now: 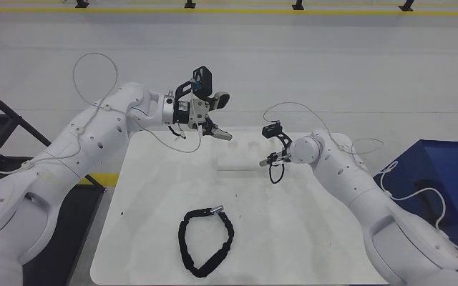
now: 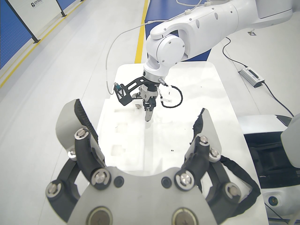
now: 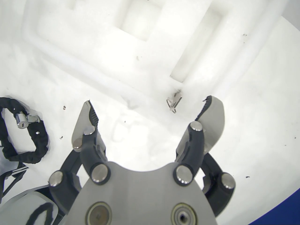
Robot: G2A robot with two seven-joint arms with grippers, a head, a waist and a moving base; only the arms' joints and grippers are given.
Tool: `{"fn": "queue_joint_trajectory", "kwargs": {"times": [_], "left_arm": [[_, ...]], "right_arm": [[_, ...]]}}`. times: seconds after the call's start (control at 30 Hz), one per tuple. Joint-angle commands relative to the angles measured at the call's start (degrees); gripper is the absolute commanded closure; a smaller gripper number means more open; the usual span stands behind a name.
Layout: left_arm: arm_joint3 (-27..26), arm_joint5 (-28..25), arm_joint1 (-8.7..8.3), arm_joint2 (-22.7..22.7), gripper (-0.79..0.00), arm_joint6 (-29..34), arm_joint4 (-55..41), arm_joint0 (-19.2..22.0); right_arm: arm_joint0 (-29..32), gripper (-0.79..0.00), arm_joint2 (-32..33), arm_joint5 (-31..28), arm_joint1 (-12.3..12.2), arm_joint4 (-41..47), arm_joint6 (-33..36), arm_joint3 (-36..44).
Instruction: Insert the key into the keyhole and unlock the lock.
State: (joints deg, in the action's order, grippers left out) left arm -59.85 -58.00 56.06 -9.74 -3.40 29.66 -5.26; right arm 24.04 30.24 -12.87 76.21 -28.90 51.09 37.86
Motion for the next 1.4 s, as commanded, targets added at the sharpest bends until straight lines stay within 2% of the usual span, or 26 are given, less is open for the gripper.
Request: {"fn": "queue_joint_trajectory", "kwargs": {"times": [0.0, 0.03, 0.27, 0.53, 0.83, 0.9, 0.93, 1.17, 1.37], "left_arm": [[0.0, 0.0, 0.00, 0.0, -0.785, 0.0, 0.0, 0.0], [0.0, 0.0, 0.00, 0.0, -0.785, 0.0, 0.0, 0.0], [0.0, 0.0, 0.00, 0.0, -0.785, 0.0, 0.0, 0.0], [0.0, 0.0, 0.00, 0.0, -0.785, 0.0, 0.0, 0.0], [0.0, 0.0, 0.00, 0.0, -0.785, 0.0, 0.0, 0.0], [0.0, 0.0, 0.00, 0.0, -0.785, 0.0, 0.0, 0.0], [0.0, 0.0, 0.00, 0.0, -0.785, 0.0, 0.0, 0.0], [0.0, 0.0, 0.00, 0.0, -0.785, 0.0, 0.0, 0.0], [0.0, 0.0, 0.00, 0.0, -0.785, 0.0, 0.0, 0.0]], "right_arm": [[-0.1, -0.434, 0.0, -0.1, 0.3, -0.2, -0.1, -0.7], [-0.1, -0.400, -0.1, 0.0, 0.4, -0.4, -0.1, -1.0], [-0.1, -0.391, -0.3, 3.4, 1.6, -2.4, -1.7, -3.8], [0.0, -0.265, 0.2, 5.5, 2.6, -3.3, -4.5, -6.8], [-0.1, -0.157, 0.7, 6.7, 3.6, -4.3, -4.9, -8.8], [-0.2, -0.034, 0.7, 6.8, 3.9, -4.5, -5.0, -9.2], [-0.2, 0.000, 0.8, 6.9, 4.0, -4.5, -5.0, -9.4], [-1.9, 0.000, 1.6, 6.6, 4.5, -5.1, -3.8, -9.4], [-3.3, 0.000, 3.4, 5.3, 3.8, -5.1, -1.1, -7.6]]}}
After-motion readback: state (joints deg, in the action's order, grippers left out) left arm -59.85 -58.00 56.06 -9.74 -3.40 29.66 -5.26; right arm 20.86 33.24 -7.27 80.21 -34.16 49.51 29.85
